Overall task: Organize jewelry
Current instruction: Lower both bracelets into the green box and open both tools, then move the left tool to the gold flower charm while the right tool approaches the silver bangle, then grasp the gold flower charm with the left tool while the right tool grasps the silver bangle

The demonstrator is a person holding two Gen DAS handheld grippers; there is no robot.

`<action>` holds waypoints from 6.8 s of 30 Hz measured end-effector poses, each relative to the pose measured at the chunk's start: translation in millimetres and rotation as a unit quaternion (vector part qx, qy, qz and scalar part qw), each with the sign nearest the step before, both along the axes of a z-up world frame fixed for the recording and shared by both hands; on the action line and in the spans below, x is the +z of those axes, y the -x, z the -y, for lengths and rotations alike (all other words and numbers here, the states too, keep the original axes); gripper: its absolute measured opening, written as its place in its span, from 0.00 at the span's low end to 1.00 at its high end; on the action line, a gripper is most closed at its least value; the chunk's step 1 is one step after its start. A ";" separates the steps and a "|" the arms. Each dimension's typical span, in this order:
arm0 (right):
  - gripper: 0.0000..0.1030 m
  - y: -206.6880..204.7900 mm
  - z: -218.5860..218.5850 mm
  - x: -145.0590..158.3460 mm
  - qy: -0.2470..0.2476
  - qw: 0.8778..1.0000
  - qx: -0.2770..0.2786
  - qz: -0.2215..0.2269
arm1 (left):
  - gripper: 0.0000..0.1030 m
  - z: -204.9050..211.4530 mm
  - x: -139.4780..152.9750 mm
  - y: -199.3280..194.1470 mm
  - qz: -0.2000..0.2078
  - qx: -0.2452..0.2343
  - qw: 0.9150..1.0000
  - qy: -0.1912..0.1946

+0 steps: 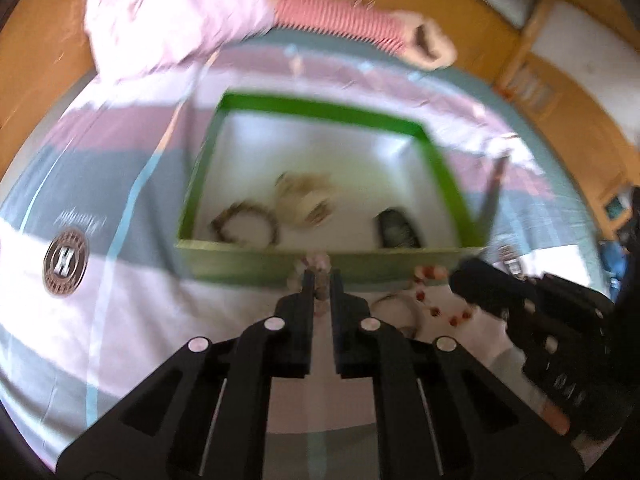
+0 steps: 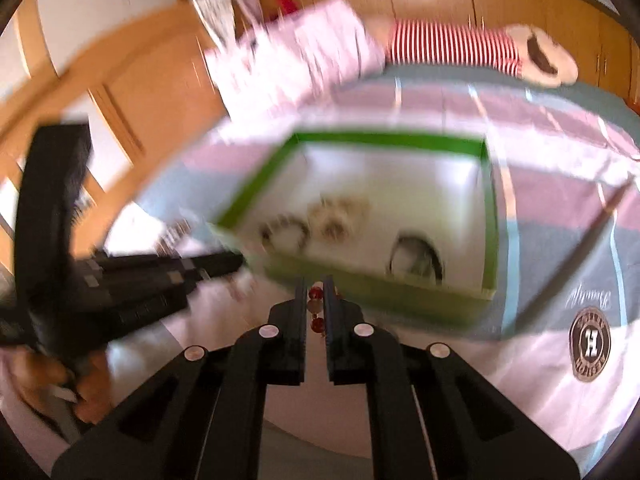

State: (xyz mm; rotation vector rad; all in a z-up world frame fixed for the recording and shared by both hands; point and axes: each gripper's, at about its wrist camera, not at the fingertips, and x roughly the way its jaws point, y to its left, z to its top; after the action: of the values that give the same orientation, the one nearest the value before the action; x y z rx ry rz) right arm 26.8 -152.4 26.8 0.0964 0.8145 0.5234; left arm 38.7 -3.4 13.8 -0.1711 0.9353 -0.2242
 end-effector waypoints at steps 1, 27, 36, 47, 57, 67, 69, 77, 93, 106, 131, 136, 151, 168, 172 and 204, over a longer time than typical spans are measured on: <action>0.07 0.7 5.2 7.7 -0.015 1.000 -0.007 0.014 | 0.07 1.5 6.8 -0.2 0.013 -0.006 1.000 0.005; 0.43 -33.5 43.0 13.4 -0.032 0.996 -0.080 0.000 | 0.46 -15.0 5.1 -41.2 0.009 0.030 0.999 -0.042; 0.63 -14.1 28.6 -27.2 0.056 0.992 -0.047 -0.099 | 0.59 -36.0 -42.7 -3.0 -0.114 0.068 0.988 -0.078; 0.76 -17.3 -33.1 -106.0 0.222 0.966 0.007 -0.133 | 0.72 -29.9 -70.3 -7.0 -0.170 0.056 0.980 -0.088; 0.59 -14.6 -30.4 -102.3 0.184 0.973 0.010 -0.138 | 0.78 -25.7 -89.4 -10.5 -0.200 0.049 0.974 -0.096; 0.60 -11.5 -25.5 -103.0 0.188 0.970 0.007 -0.151 | 0.80 -8.3 -104.1 -11.6 -0.201 0.039 0.970 -0.132; 0.60 -10.3 -23.5 -104.5 0.193 0.970 0.008 -0.148 | 0.81 -5.3 -105.1 -11.9 -0.197 0.040 0.970 -0.140; 0.60 -10.3 -30.4 -103.4 0.198 0.969 0.005 -0.145 | 0.81 -7.2 -102.9 -11.8 -0.193 0.039 0.970 -0.141; 0.60 -7.0 -30.4 -103.4 0.201 0.969 0.003 -0.142 | 0.27 -8.5 -88.3 -2.9 -0.181 0.030 0.975 -0.122; 0.61 -3.4 -30.0 -104.3 0.206 0.968 0.006 -0.140 | 0.26 -27.4 -84.2 -7.4 -0.198 0.040 0.976 -0.083; 0.59 2.9 -29.2 -90.6 0.197 0.973 0.002 -0.124 | 0.21 -10.8 -65.8 3.2 -0.146 0.029 0.984 -0.101; 0.59 2.7 -30.8 -93.2 0.199 0.972 0.004 -0.127 | 0.21 -8.4 -60.5 7.6 -0.140 0.028 0.985 -0.101; 0.59 0.5 -33.5 -99.7 0.206 0.969 0.005 -0.134 | 0.21 -1.6 -74.7 1.2 -0.157 0.027 0.980 -0.121; 0.60 -2.2 -38.1 -102.7 0.214 0.968 0.004 -0.130 | 0.21 -1.3 -77.2 -1.1 -0.160 0.024 0.979 -0.122; 0.59 -0.3 -37.5 -102.1 0.216 0.968 0.005 -0.128 | 0.21 0.5 -76.5 -0.4 -0.159 0.022 0.979 -0.124; 0.59 -0.3 -37.2 -102.2 0.218 0.968 0.004 -0.127 | 0.22 5.8 -95.6 -6.3 -0.170 0.017 0.975 -0.141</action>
State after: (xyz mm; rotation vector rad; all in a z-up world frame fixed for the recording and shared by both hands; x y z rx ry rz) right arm 27.1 -115.2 -75.4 -0.2506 1.1655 0.3328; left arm 45.0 -9.1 -81.7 0.0396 1.2929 -0.0276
